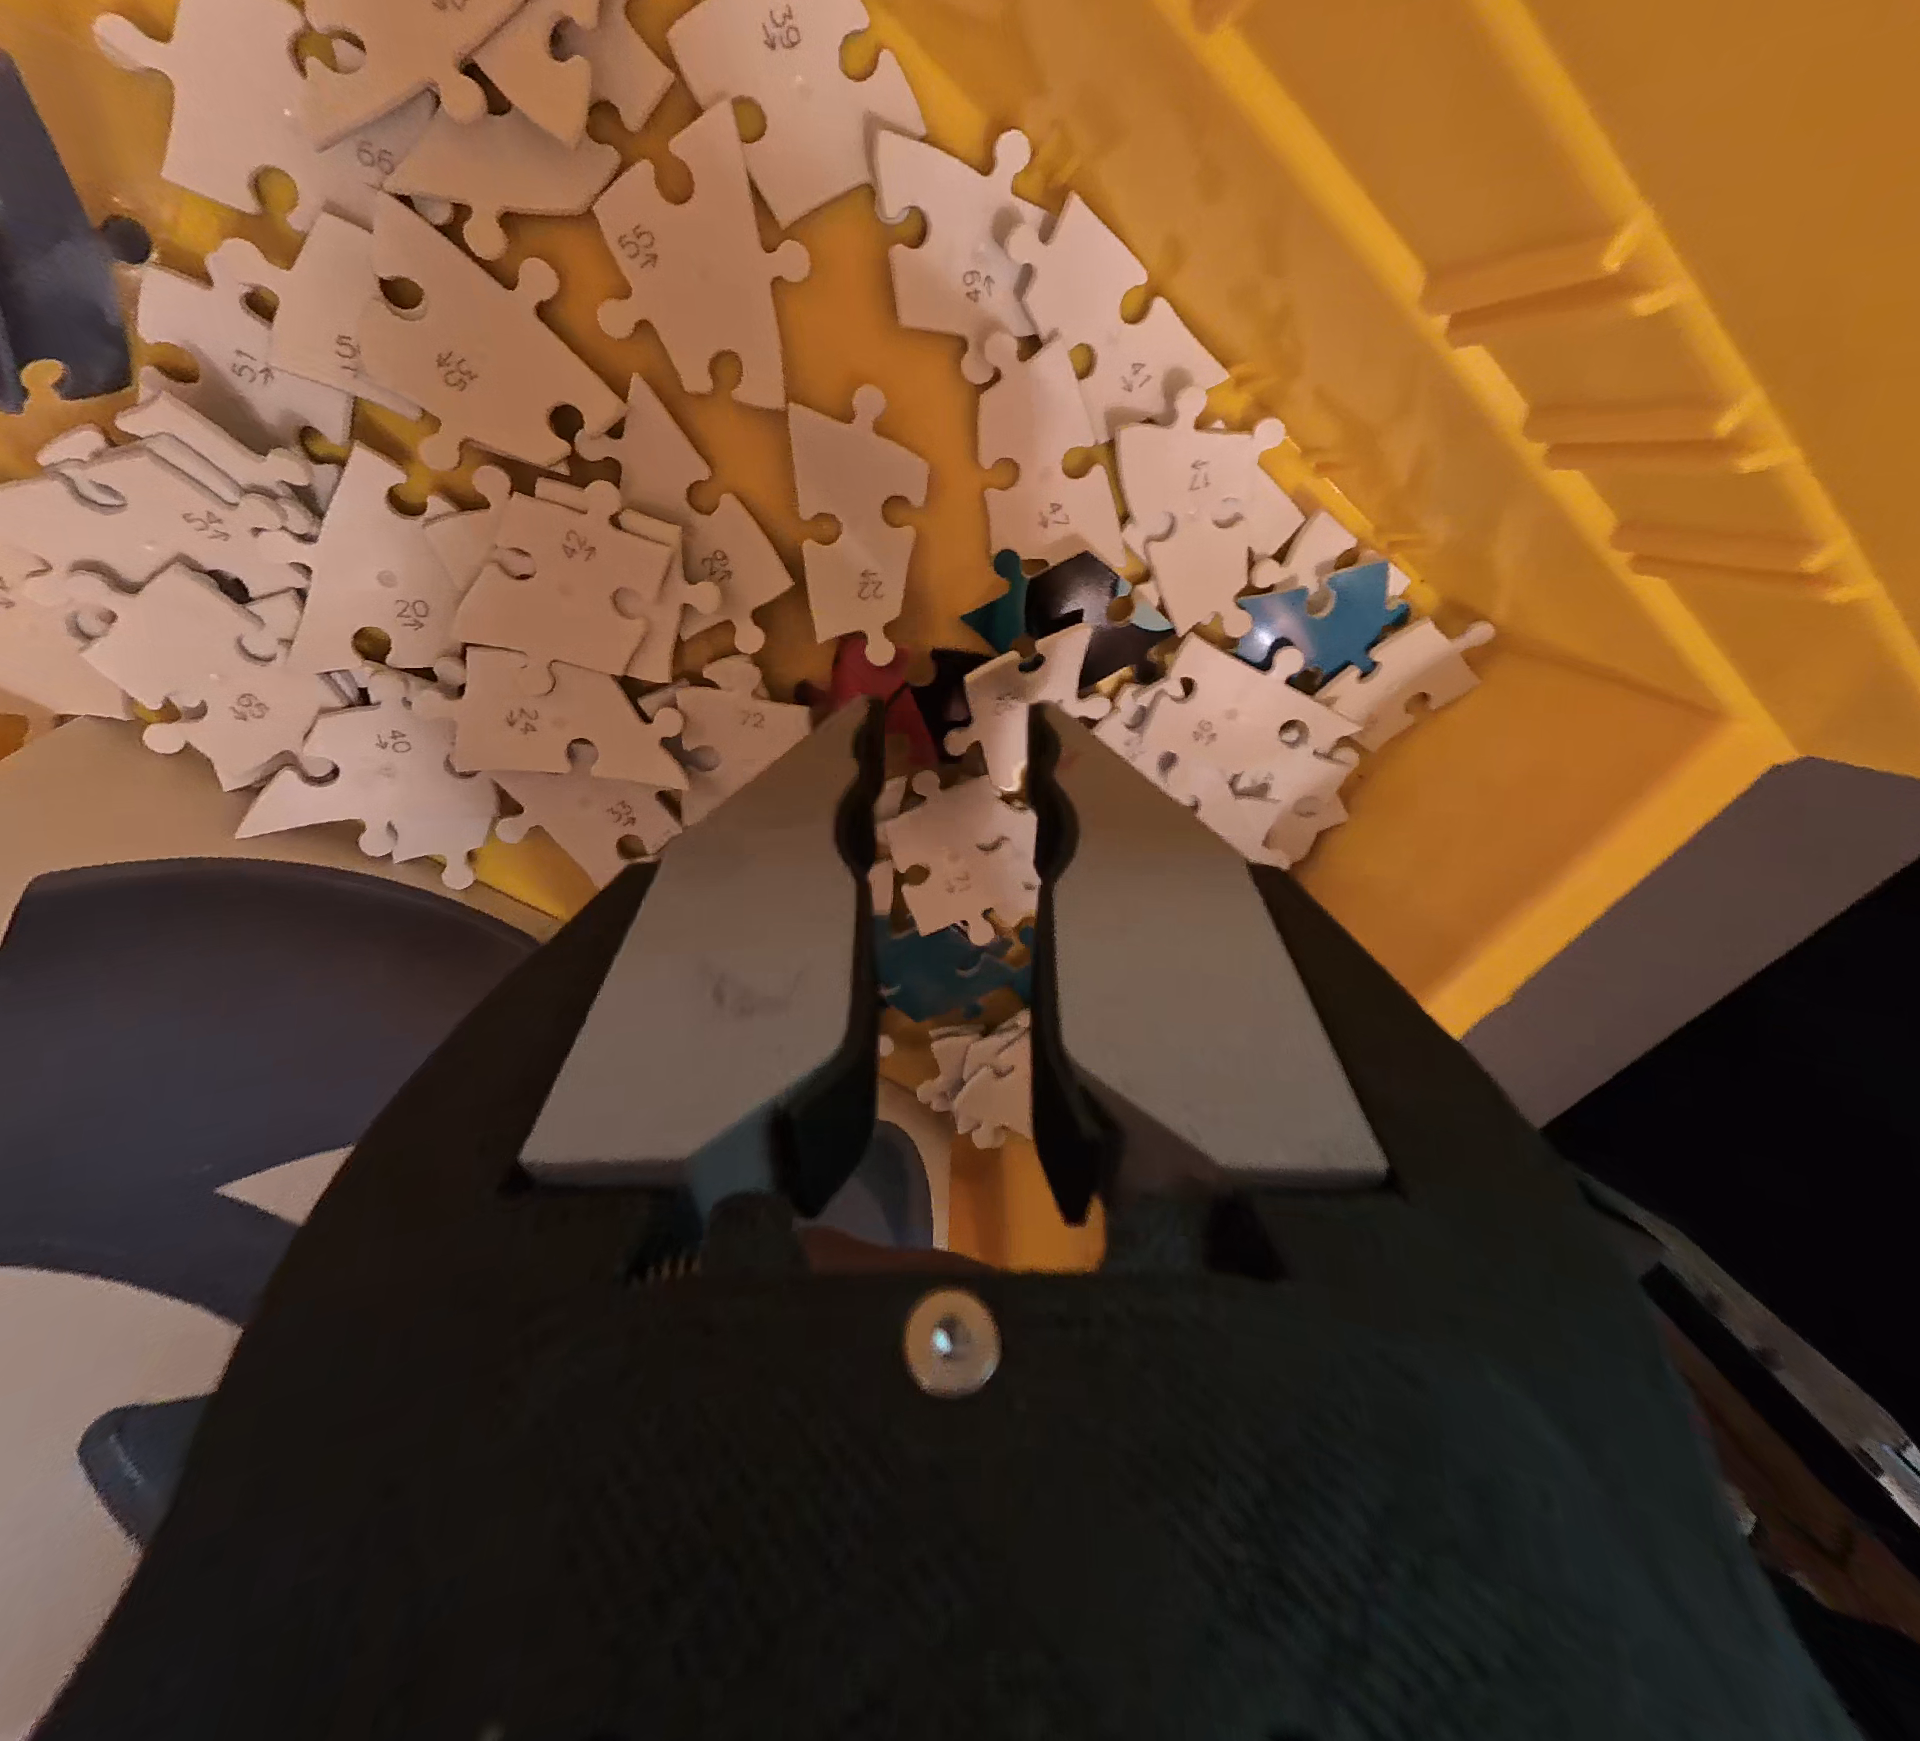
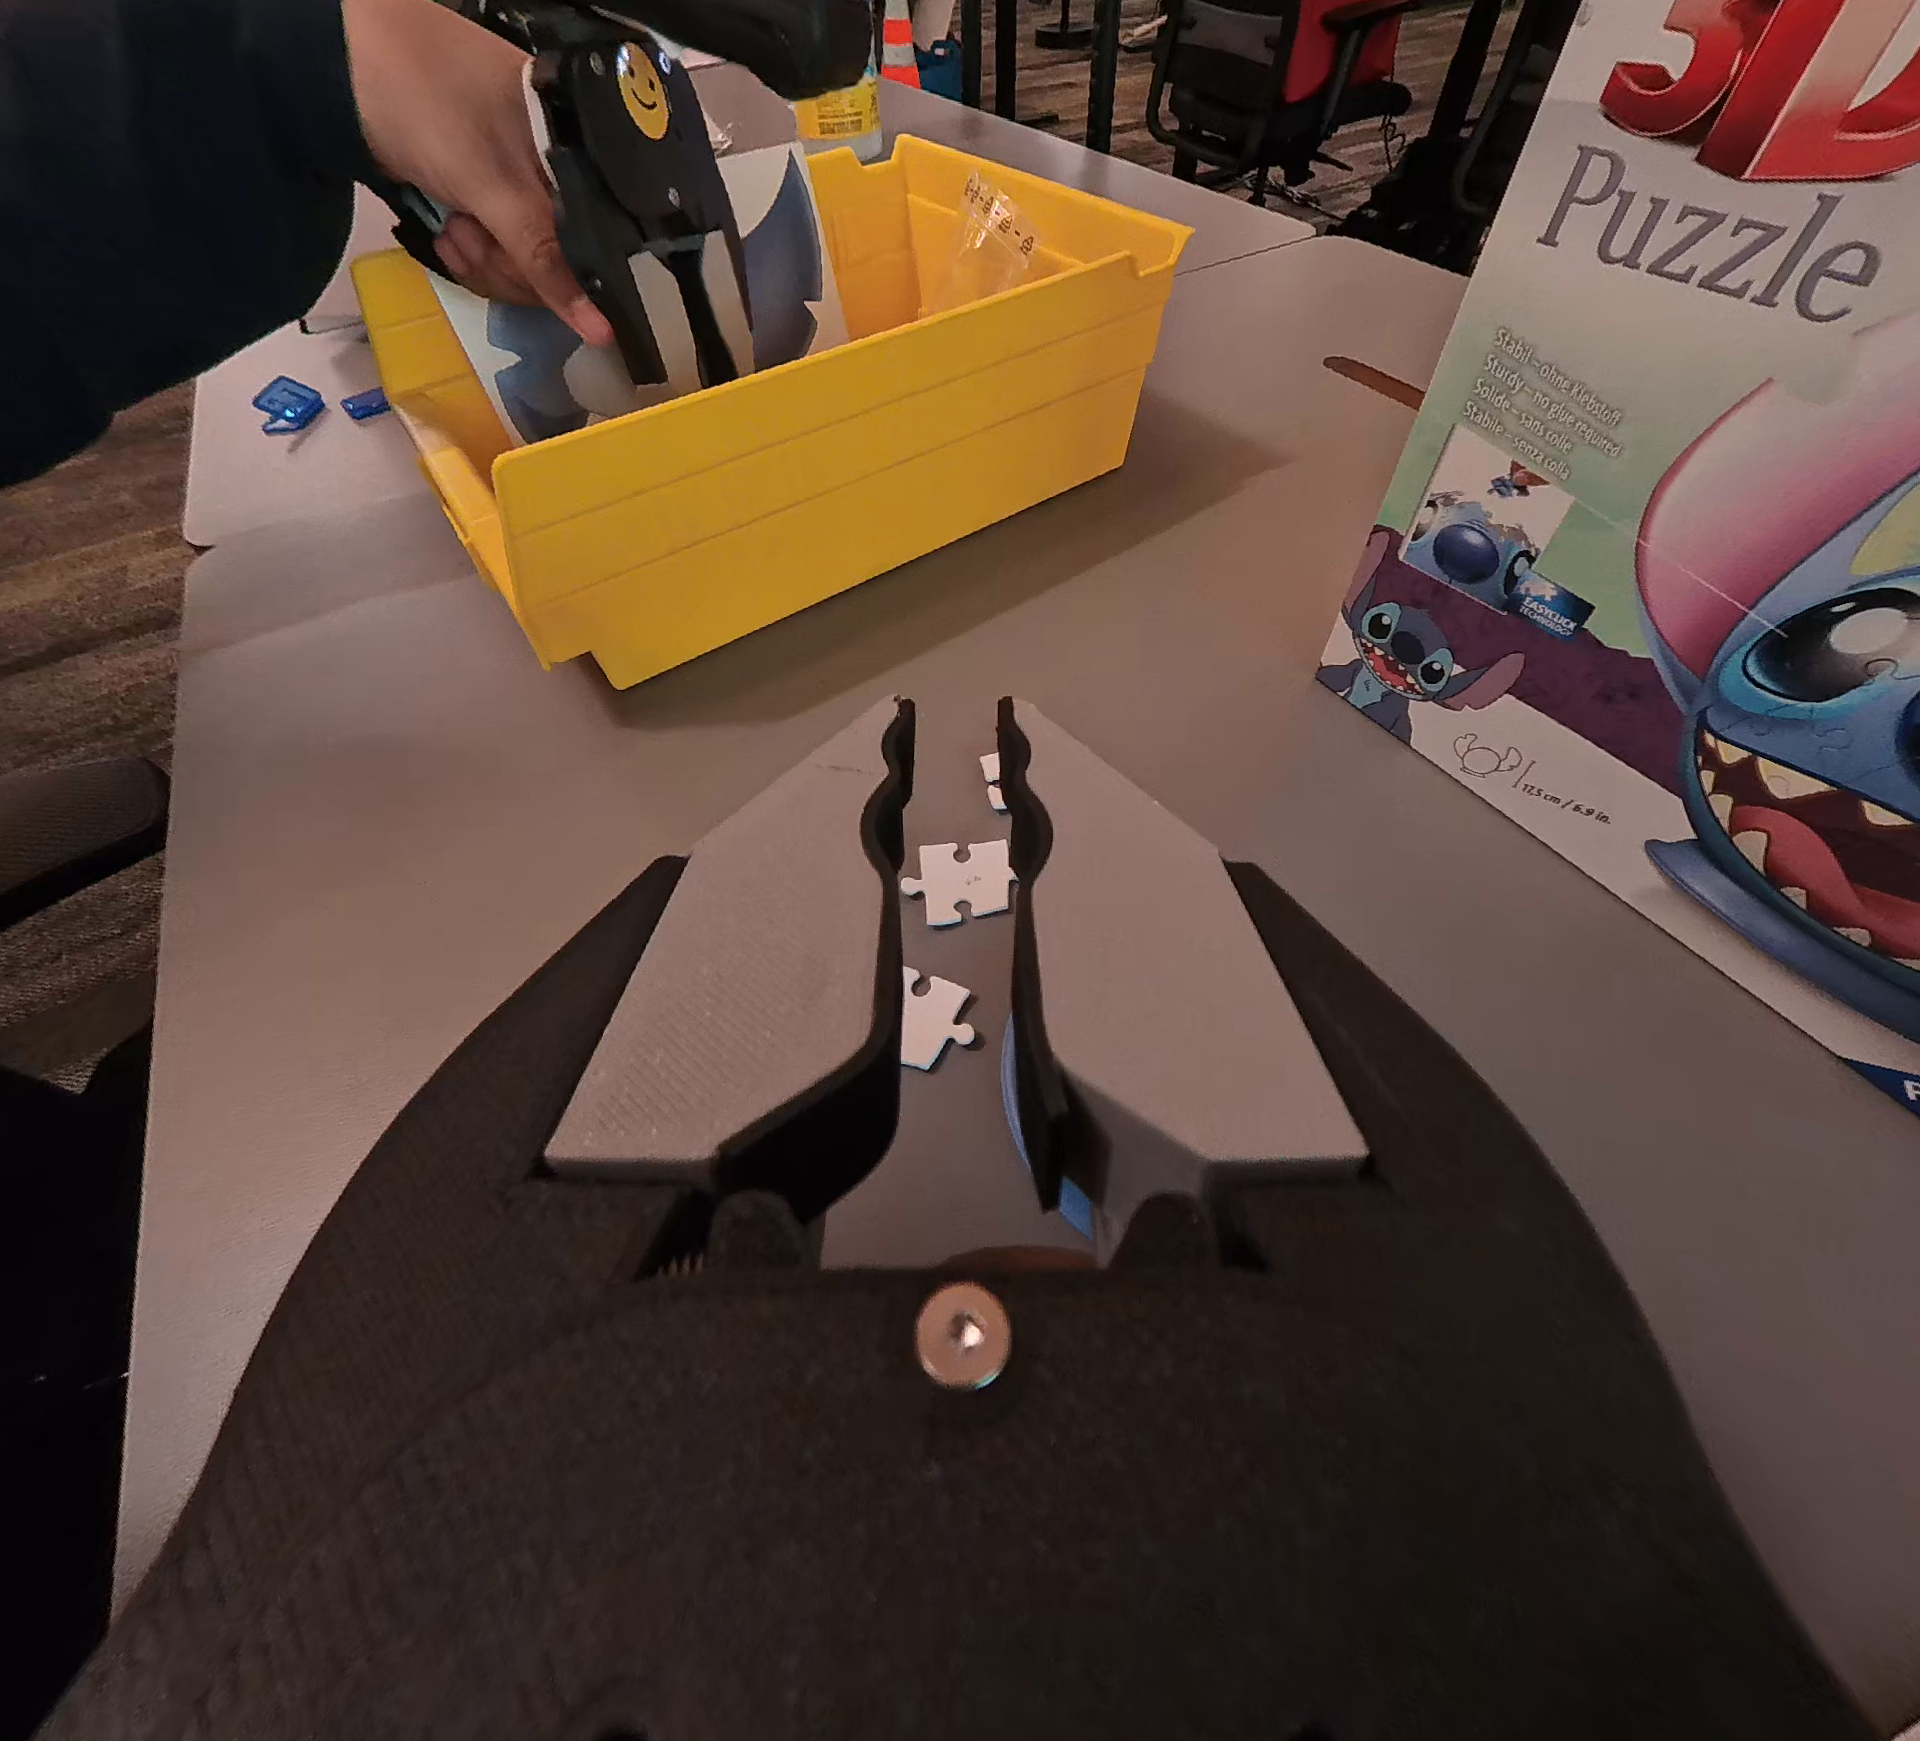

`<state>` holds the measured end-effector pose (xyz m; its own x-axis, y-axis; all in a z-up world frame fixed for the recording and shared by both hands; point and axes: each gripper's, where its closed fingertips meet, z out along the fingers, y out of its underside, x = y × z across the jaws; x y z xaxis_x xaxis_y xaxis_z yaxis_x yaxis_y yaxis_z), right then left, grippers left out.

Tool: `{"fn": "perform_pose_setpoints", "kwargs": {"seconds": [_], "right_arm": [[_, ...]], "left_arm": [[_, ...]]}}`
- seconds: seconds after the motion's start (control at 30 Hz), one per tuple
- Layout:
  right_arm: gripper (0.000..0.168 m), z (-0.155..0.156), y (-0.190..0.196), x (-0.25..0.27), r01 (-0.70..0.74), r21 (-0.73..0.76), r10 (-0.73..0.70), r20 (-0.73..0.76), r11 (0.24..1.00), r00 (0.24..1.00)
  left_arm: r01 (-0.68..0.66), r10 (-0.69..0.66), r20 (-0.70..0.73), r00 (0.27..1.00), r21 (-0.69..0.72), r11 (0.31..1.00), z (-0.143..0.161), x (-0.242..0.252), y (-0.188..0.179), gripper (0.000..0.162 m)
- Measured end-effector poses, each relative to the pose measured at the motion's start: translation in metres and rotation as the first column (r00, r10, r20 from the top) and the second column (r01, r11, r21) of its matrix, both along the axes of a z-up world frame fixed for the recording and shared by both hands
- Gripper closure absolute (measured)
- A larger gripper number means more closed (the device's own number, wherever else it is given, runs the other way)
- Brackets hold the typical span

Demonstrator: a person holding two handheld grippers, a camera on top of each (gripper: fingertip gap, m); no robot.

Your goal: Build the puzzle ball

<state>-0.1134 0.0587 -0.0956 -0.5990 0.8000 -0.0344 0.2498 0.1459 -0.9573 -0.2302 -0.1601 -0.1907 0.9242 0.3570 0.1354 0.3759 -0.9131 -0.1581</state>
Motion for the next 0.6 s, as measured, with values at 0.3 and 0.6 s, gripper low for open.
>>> {"fn": "perform_pose_setpoints", "kwargs": {"seconds": [0.3, 0.6], "right_arm": [[0.156, 0.001, -0.001, 0.001, -0.004, -0.004, 0.003, -0.003, 1.000, 1.000], [0.156, 0.002, 0.000, 0.001, -0.001, -0.008, 0.001, -0.005, 1.000, 1.000]], "left_arm": [[0.020, -0.021, 0.052, 0.998, 0.030, 0.999, 0.000, 0.014, 0.001, 0.154], [0.010, -0.009, -0.002, 1.000, 0.048, 0.999, 0.005, 0.001, 0.004, 0.140]]}}
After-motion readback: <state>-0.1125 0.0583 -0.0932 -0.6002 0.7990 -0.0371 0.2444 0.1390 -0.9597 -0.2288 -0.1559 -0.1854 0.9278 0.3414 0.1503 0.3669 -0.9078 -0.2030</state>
